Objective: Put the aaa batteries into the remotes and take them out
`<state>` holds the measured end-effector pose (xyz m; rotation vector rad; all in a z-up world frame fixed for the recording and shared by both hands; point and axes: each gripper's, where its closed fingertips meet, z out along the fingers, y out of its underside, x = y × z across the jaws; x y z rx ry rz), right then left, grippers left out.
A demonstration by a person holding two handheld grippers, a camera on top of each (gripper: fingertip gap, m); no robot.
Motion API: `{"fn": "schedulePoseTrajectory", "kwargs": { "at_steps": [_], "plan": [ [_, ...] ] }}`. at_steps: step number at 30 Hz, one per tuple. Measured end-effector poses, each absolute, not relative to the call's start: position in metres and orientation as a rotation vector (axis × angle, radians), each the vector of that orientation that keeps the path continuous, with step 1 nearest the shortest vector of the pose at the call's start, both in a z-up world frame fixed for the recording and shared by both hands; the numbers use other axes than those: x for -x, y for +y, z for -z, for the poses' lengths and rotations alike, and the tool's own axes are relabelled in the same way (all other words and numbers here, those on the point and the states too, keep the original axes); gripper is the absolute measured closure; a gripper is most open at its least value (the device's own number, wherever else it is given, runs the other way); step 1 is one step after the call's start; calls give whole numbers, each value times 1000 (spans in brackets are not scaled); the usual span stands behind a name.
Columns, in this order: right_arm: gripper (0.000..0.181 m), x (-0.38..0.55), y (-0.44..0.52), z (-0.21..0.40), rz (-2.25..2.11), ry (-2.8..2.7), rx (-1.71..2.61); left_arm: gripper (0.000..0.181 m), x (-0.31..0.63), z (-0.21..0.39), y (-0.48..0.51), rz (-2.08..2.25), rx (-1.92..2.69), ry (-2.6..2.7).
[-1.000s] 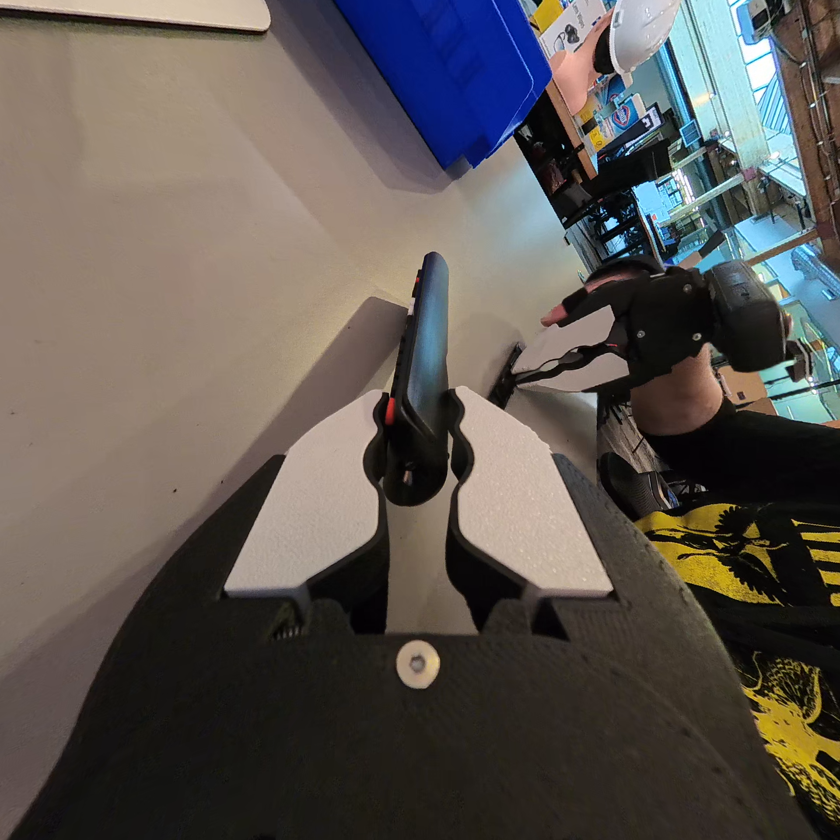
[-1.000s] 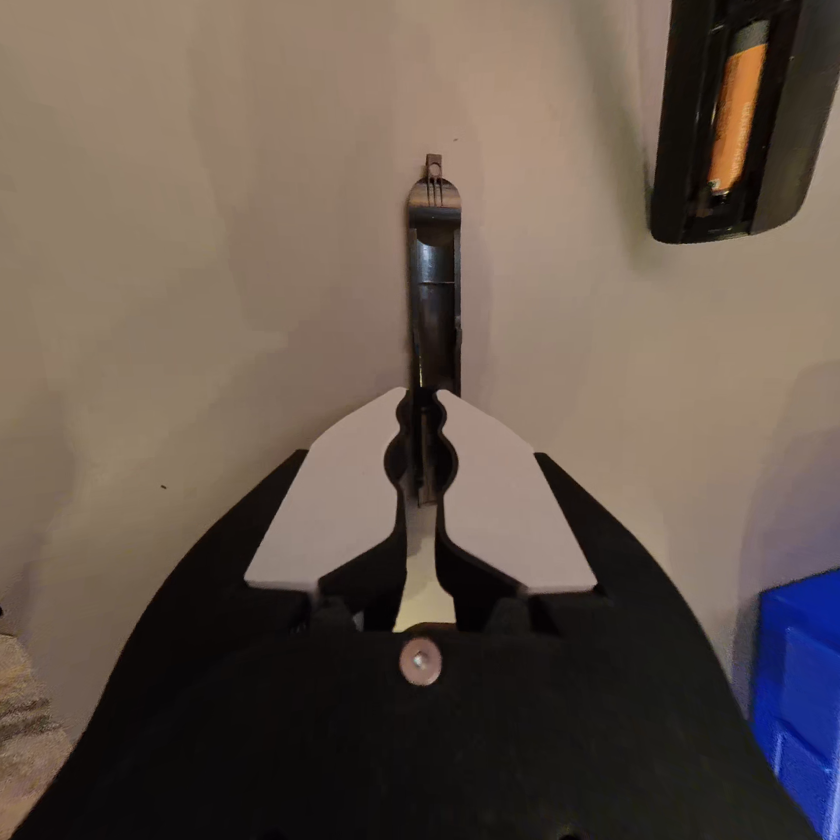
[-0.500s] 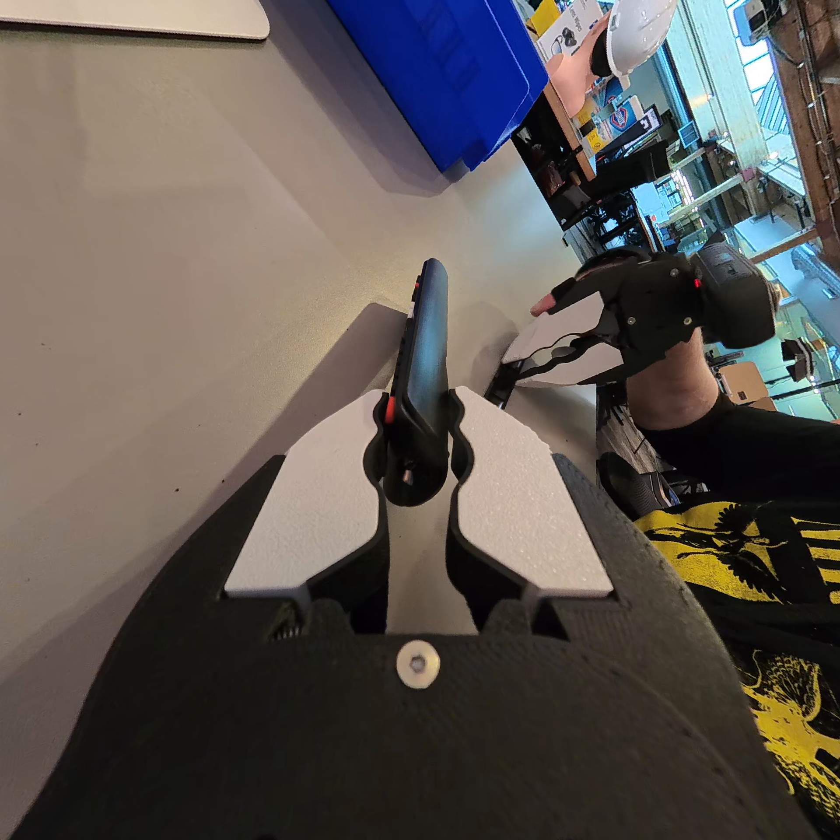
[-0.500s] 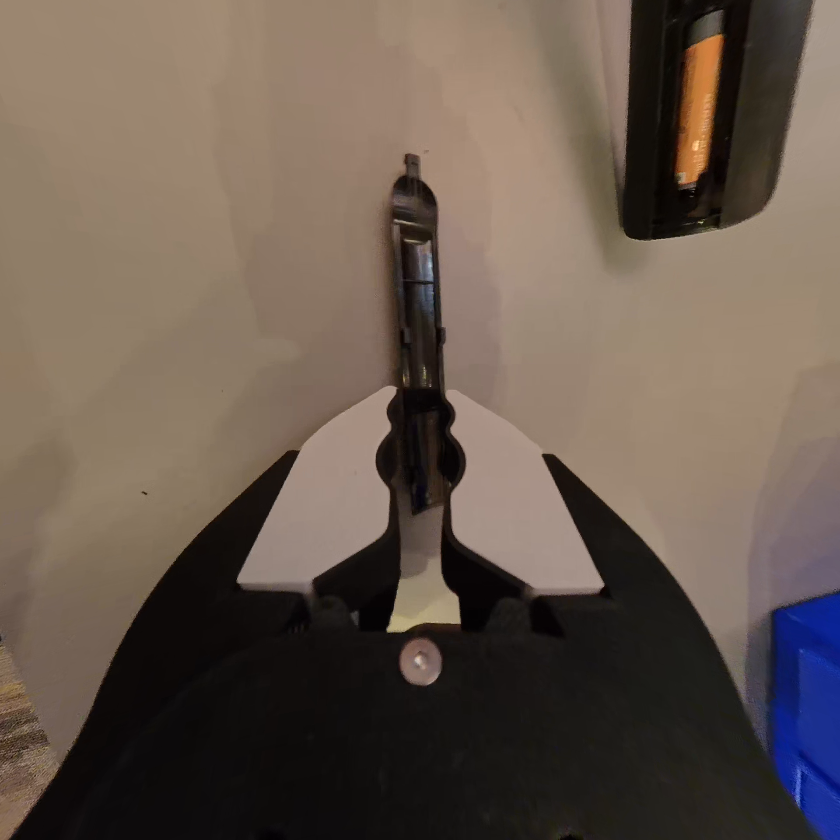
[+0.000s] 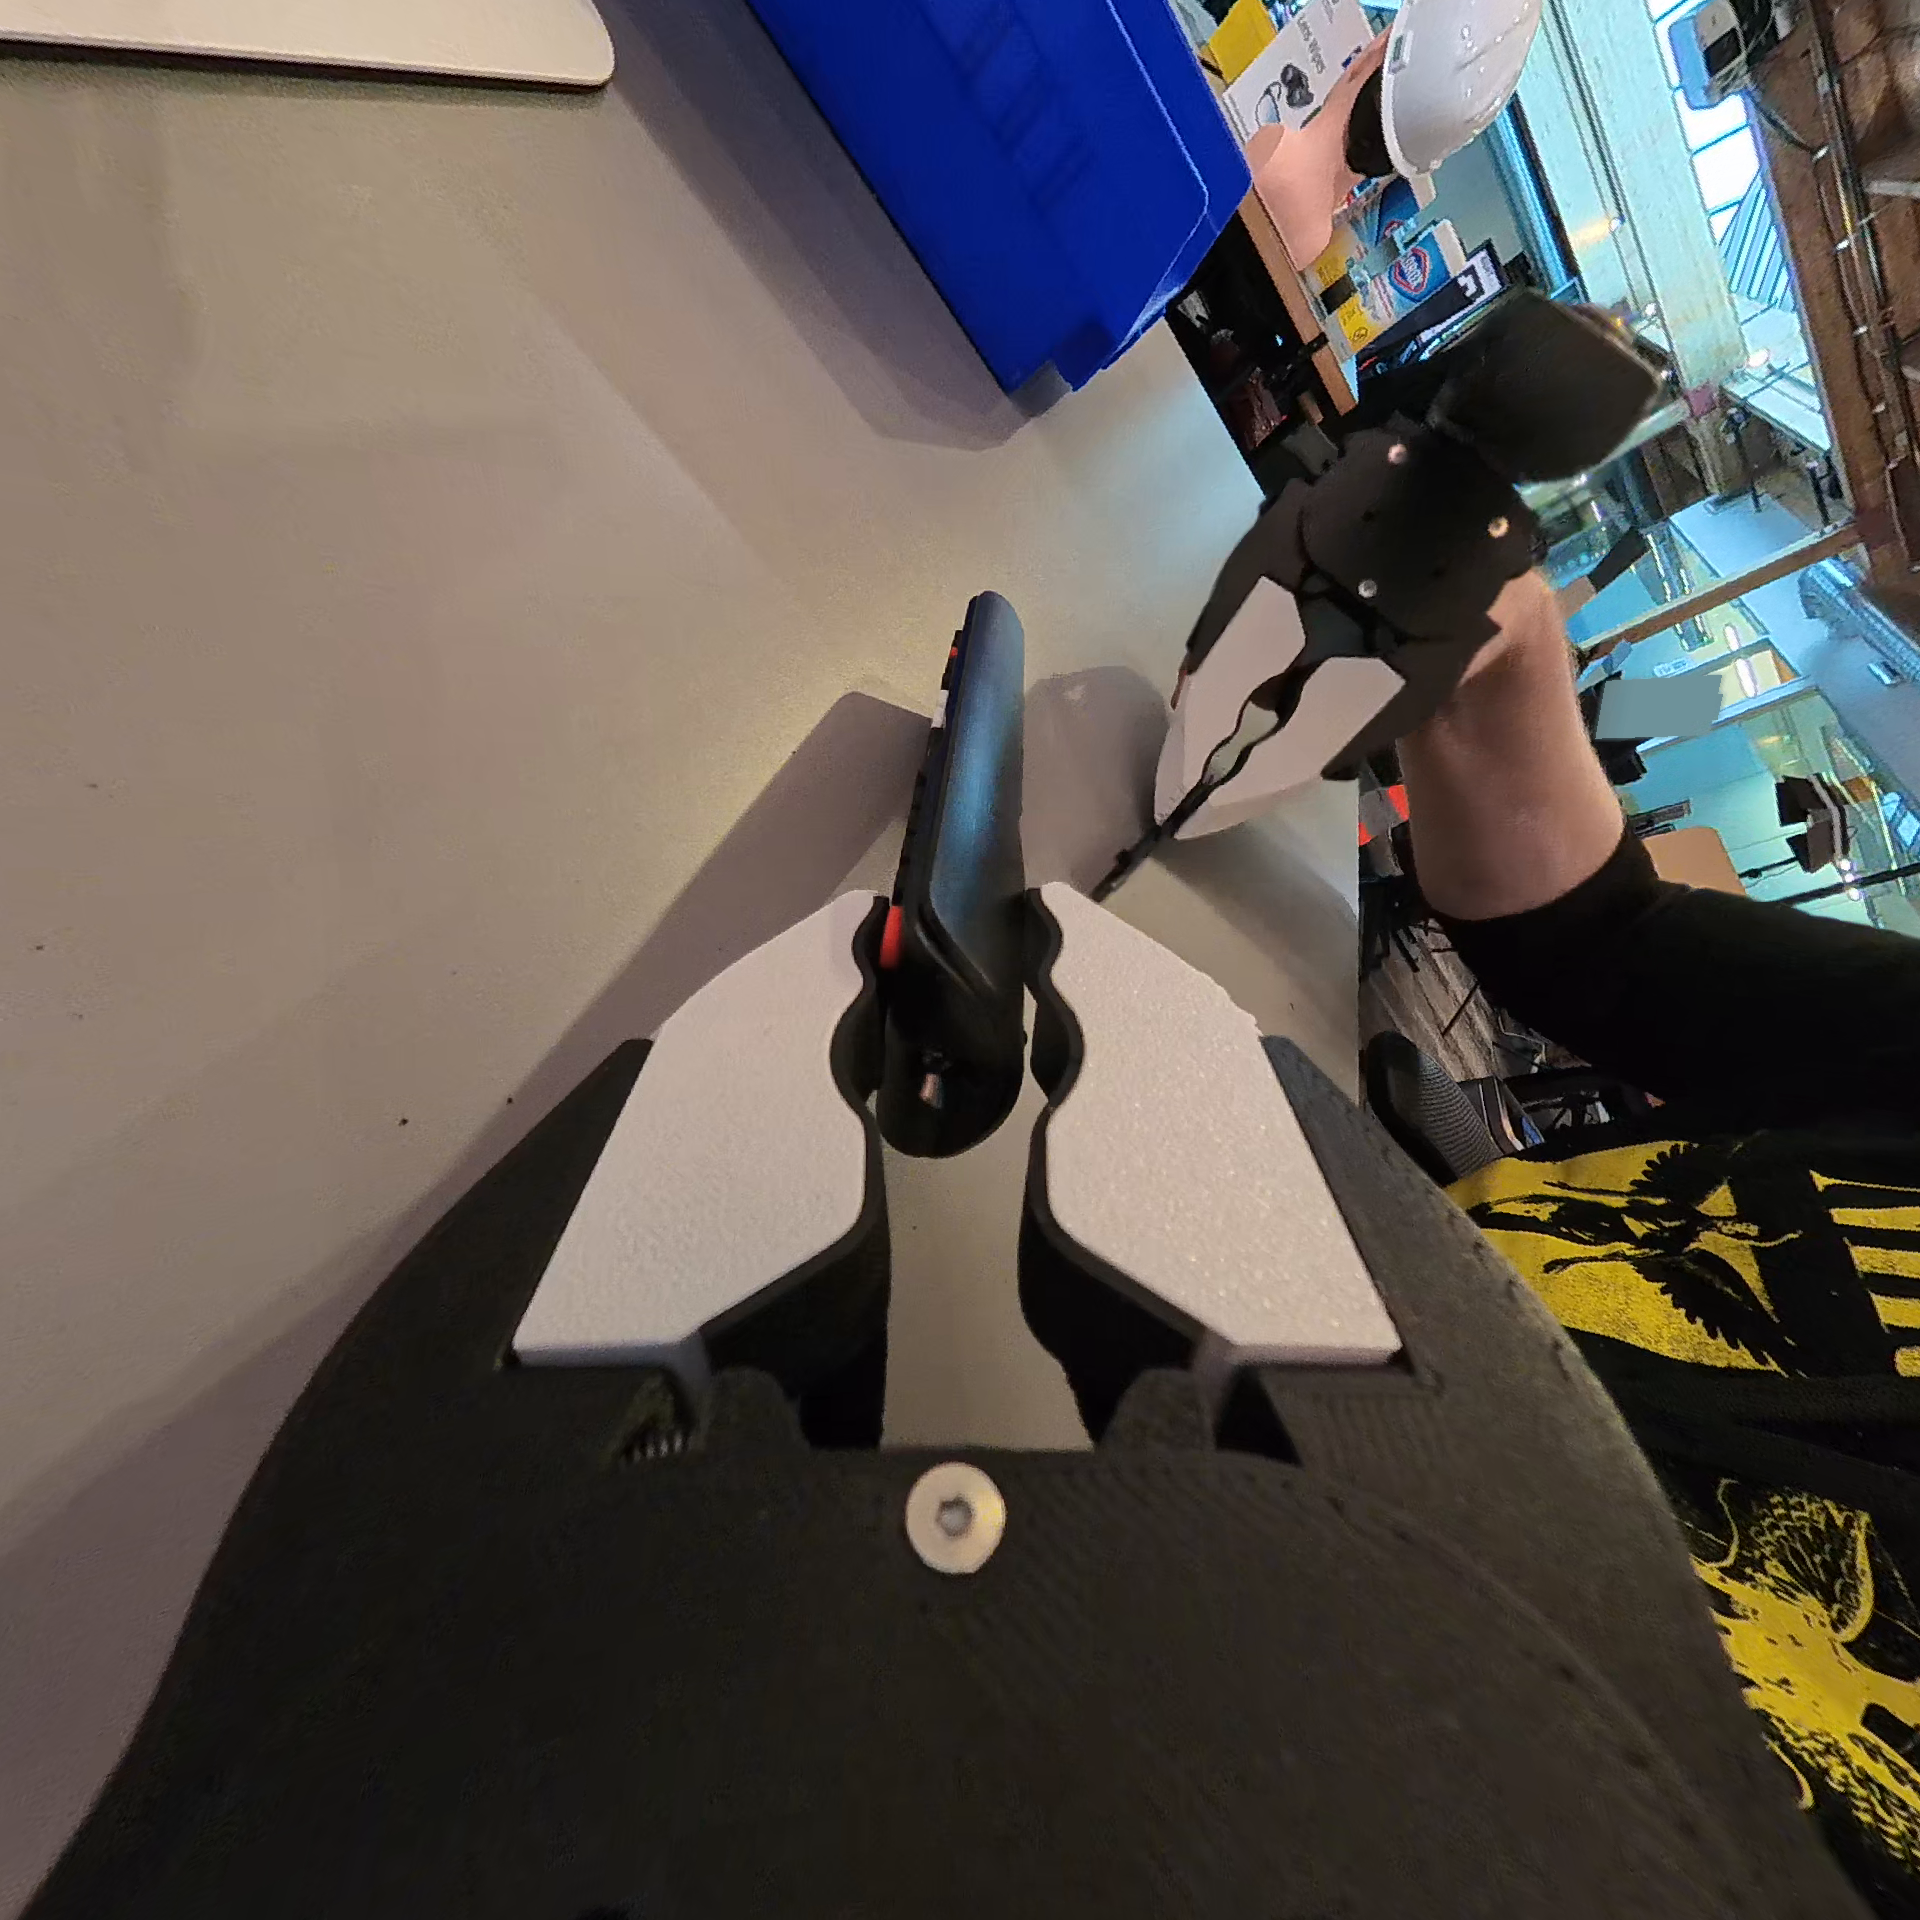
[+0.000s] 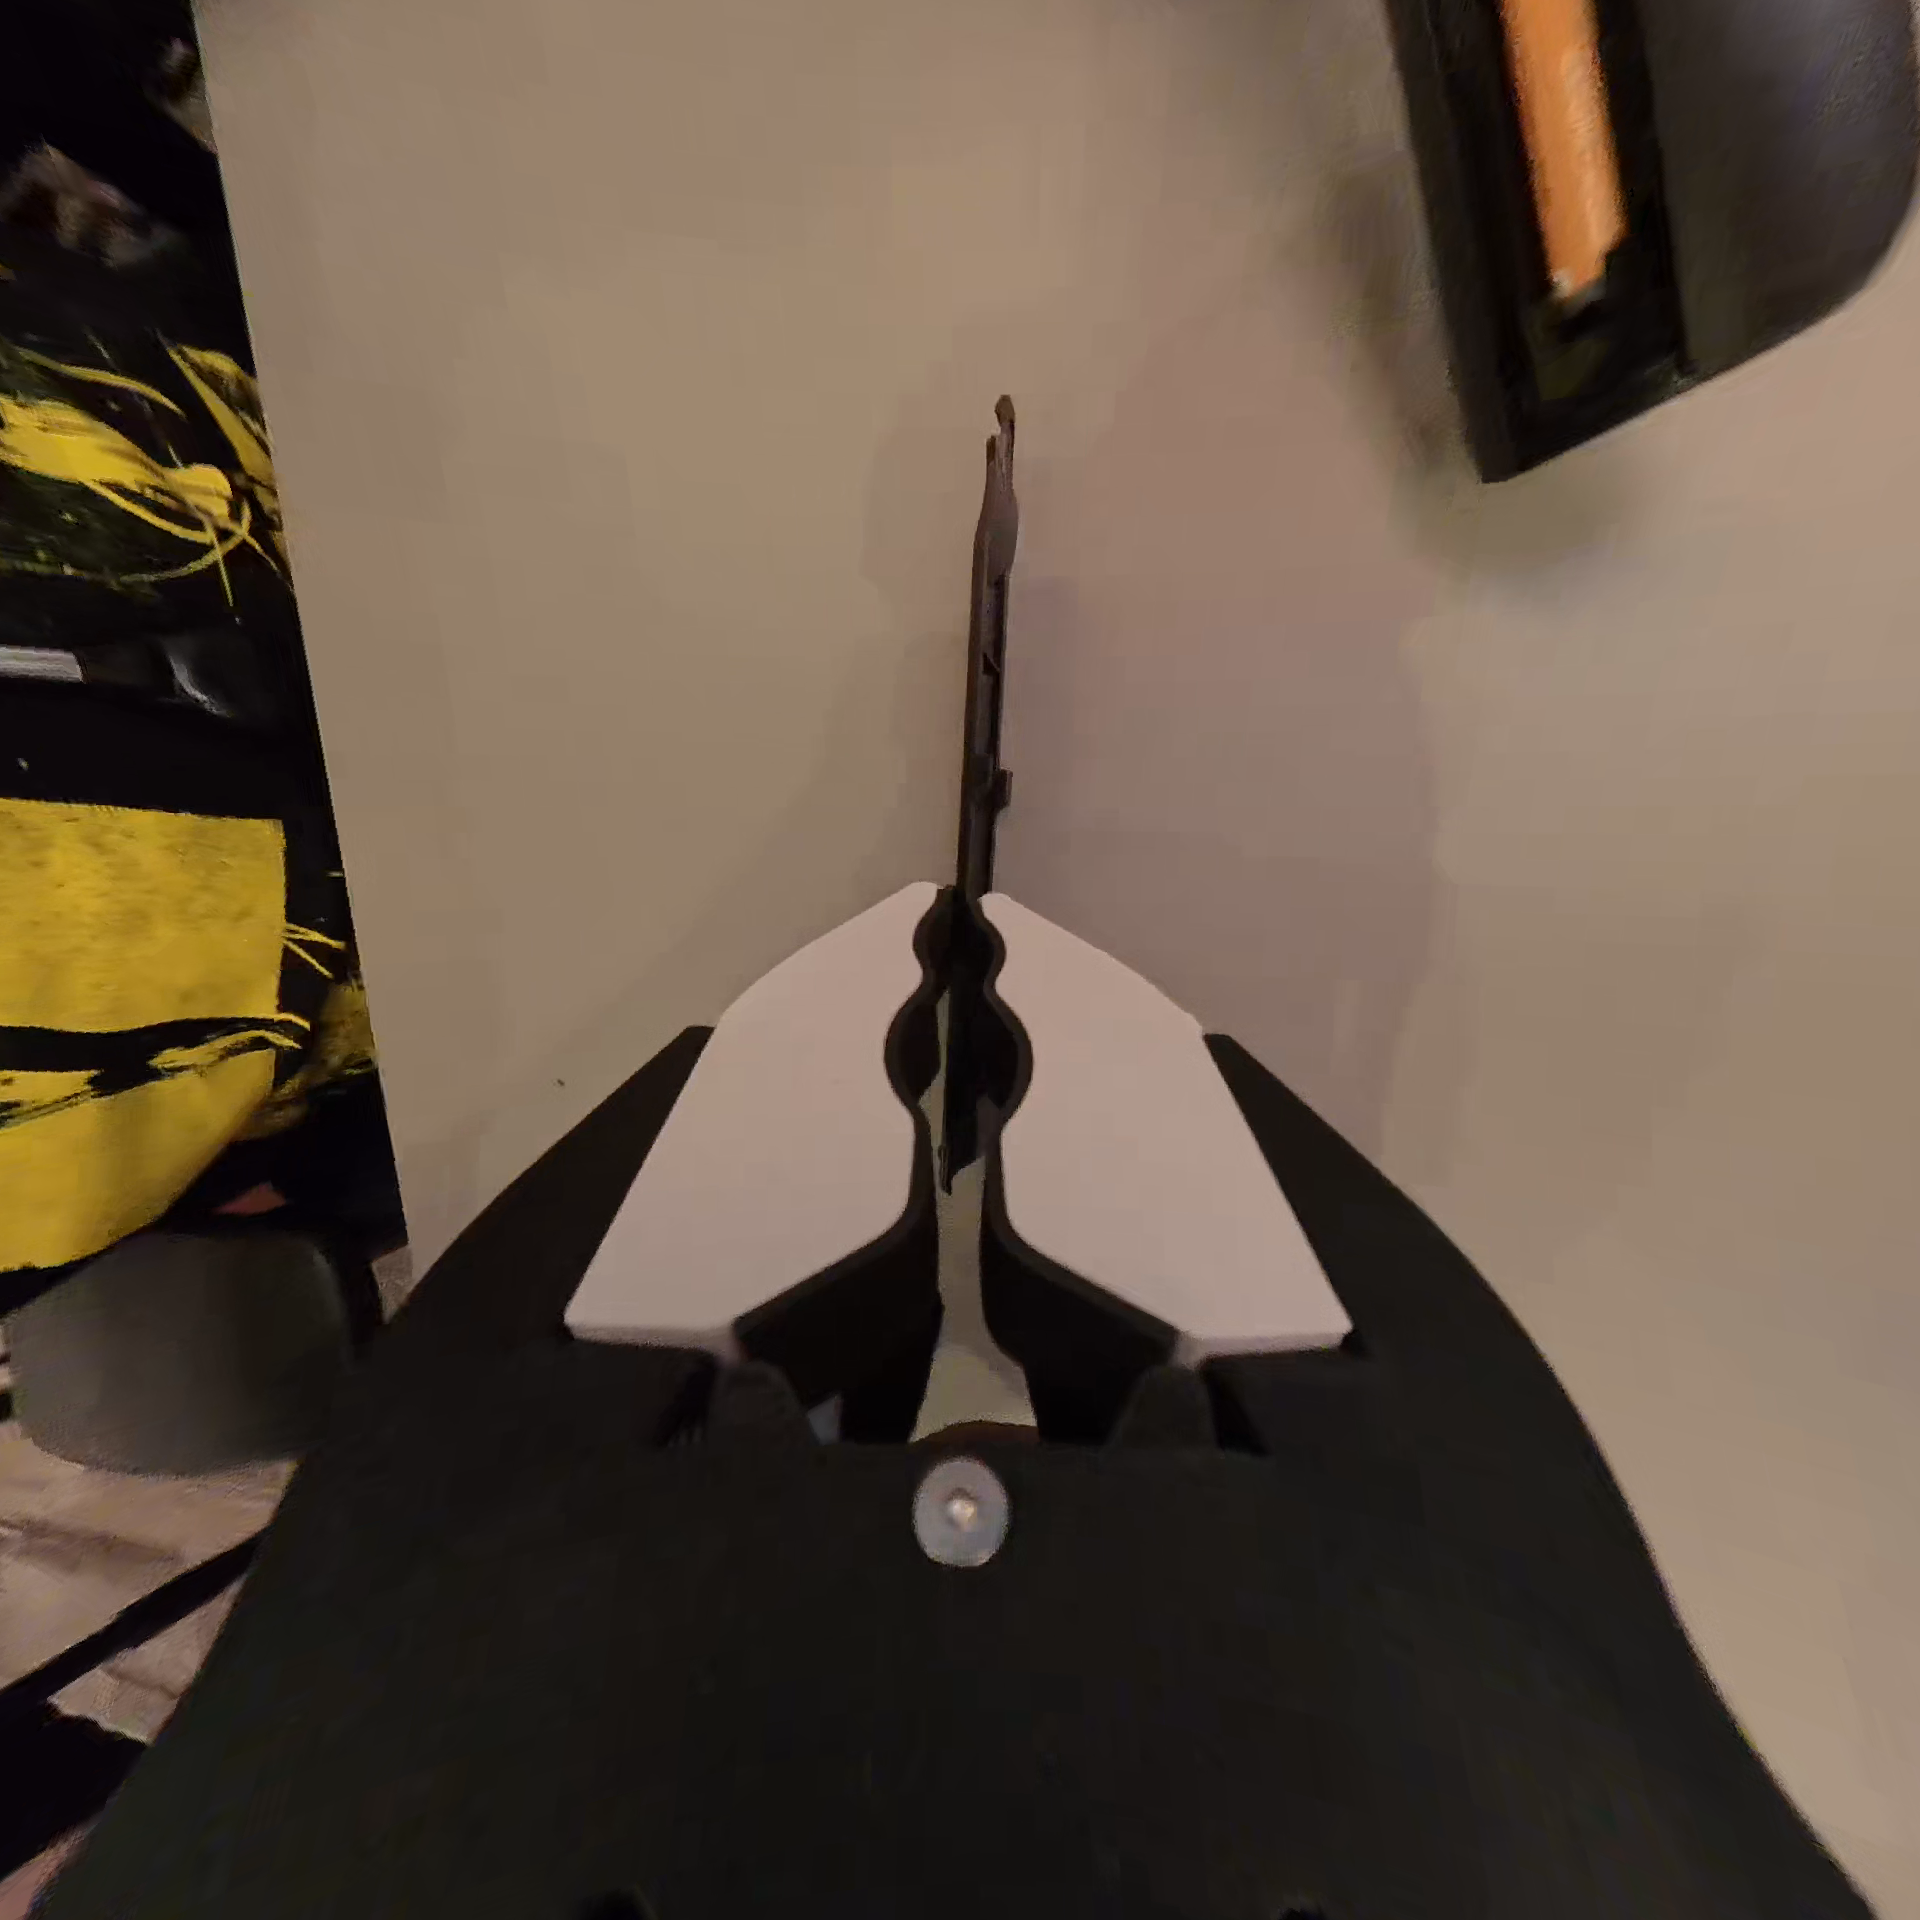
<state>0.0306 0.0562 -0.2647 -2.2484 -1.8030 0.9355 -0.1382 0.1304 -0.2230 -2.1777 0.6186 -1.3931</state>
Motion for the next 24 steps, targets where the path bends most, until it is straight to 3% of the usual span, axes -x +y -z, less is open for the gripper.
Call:
{"fn": "schedulePoseTrajectory", "kwargs": {
  "at_steps": [4, 7, 12, 16, 19, 24],
  "plan": [
    [177, -36, 76, 272, -805, -1793, 2327, 157, 138, 224, 130, 1397, 2179, 620],
    [146, -36, 87, 269, -680, -1801, 2286, 157, 138, 224, 131, 1399, 2180, 617],
    [153, -37, 86, 265, -558, -1796, 2234, 157, 138, 224, 131, 1400, 2181, 615],
    [148, -41, 86, 276, -286, -1742, 2265, 157, 138, 224, 131, 1397, 2182, 615],
    [162, -37, 83, 276, -279, -1674, 2275, 157, 137, 224, 131, 1396, 2184, 613],
    [163, -34, 82, 276, -326, -1662, 2194, 157, 137, 225, 131, 1410, 2192, 594]
  ]
}}
